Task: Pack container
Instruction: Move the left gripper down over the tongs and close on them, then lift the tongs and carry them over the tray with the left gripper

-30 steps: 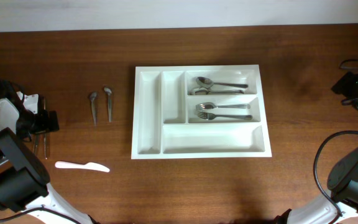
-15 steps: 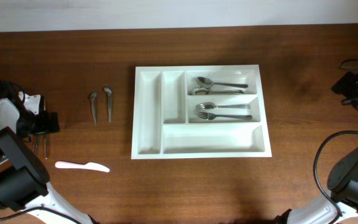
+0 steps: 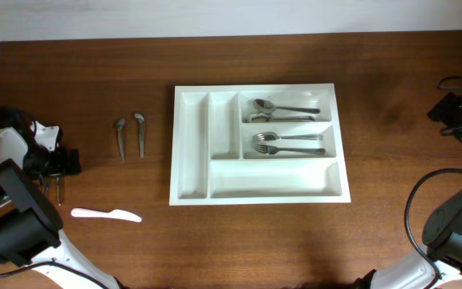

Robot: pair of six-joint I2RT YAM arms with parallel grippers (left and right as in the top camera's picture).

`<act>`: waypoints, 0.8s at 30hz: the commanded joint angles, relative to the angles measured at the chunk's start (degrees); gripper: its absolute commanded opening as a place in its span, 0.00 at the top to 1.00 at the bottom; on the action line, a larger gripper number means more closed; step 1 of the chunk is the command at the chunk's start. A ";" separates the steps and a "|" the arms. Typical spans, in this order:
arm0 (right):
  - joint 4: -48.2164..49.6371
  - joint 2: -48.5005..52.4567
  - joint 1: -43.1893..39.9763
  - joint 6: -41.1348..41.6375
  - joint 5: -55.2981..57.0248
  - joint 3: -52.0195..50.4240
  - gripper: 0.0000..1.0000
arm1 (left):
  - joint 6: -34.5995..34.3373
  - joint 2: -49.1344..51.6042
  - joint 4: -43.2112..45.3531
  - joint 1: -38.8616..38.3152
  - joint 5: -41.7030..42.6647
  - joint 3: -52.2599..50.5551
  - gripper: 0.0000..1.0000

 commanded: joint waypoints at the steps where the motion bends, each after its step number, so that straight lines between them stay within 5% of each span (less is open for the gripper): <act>1: 0.02 0.15 0.09 0.07 0.13 0.98 0.01 | 0.76 1.64 0.02 0.15 1.05 0.44 0.01; 9: 0.02 0.15 0.09 0.07 0.11 0.98 0.01 | 0.79 1.64 0.22 0.15 1.03 0.44 0.01; 13: 0.02 0.15 0.09 0.07 0.11 0.98 0.01 | 0.79 1.64 0.70 0.15 1.03 0.46 0.41; 16: 0.02 0.15 0.09 0.07 0.11 0.98 0.01 | 0.79 1.64 0.90 0.15 1.03 0.52 0.55; 18: 0.02 0.15 0.09 0.07 0.13 0.98 0.01 | 0.76 1.64 0.87 0.13 1.05 0.90 0.73; 24: 0.02 0.15 0.09 0.07 0.11 0.98 0.01 | 0.26 1.62 -2.86 -0.22 1.09 6.12 0.83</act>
